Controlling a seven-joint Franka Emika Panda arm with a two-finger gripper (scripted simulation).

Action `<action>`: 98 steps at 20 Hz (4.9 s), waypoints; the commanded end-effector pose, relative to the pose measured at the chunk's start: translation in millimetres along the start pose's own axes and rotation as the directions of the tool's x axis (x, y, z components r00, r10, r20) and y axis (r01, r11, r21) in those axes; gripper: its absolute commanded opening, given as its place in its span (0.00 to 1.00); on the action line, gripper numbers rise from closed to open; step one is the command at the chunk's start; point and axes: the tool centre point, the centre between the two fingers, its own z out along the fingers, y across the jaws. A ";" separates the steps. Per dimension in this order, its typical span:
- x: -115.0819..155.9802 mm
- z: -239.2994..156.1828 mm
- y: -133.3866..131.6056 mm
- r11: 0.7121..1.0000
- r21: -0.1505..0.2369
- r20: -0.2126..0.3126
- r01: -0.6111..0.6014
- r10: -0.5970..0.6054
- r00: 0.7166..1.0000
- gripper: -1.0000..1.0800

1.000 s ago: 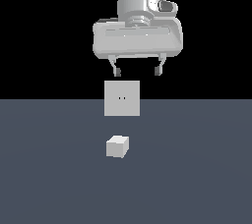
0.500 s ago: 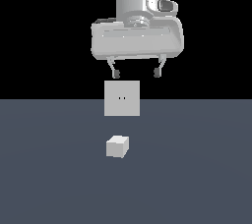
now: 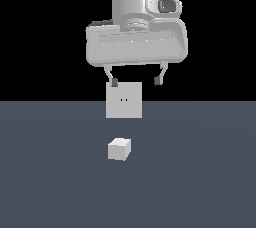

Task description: Plug the charger into the wall socket.

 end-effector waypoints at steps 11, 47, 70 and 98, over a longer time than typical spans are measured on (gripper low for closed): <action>-27.5 31.7 -13.3 0.998 0.003 -0.139 -0.069 0.069 0.988 0.96; -50.5 103.9 -28.5 0.989 0.007 -0.283 -0.145 0.141 0.949 0.96; -50.7 119.8 -26.5 0.990 0.006 -0.284 -0.143 0.139 0.949 0.00; 8.7 39.9 -27.5 0.993 0.028 -0.290 0.117 -0.104 0.951 0.00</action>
